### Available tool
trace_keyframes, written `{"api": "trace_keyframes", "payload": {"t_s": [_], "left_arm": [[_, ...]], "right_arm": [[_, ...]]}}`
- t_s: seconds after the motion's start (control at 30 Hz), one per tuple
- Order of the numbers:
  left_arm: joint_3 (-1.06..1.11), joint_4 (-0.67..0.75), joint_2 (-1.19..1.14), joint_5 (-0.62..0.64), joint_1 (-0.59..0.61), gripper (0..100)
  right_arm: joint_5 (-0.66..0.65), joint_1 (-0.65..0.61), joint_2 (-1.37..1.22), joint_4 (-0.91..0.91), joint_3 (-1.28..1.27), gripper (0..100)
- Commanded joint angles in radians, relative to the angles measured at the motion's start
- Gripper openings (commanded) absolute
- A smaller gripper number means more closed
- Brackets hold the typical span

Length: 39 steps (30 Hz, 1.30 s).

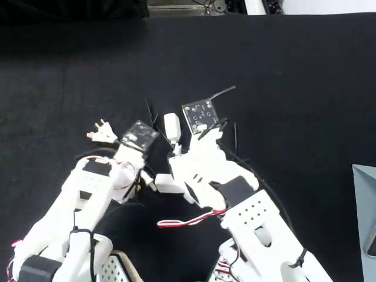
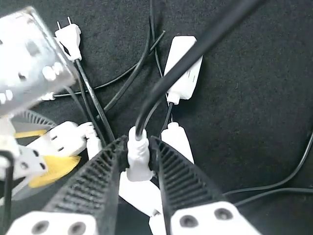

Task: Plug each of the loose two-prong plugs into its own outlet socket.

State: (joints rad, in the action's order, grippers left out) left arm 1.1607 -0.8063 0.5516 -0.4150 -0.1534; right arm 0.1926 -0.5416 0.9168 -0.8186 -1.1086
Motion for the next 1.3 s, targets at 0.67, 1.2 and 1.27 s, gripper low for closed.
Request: {"api": "trace_keyframes", "payload": {"t_s": [0.67,1.2,1.27], "left_arm": [[-0.266,-0.494,0.496,-0.002,0.367,25],[0.182,-0.413,1.0,0.216,0.7,24],[0.209,-0.393,1.0,0.226,0.708,24]], "right_arm": [[0.0,-0.126,0.024,0.052,0.039,1.1],[-0.075,-0.427,-0.231,0.425,0.036,1.1],[-0.1,-0.427,-0.306,0.496,0.038,1.1]]}}
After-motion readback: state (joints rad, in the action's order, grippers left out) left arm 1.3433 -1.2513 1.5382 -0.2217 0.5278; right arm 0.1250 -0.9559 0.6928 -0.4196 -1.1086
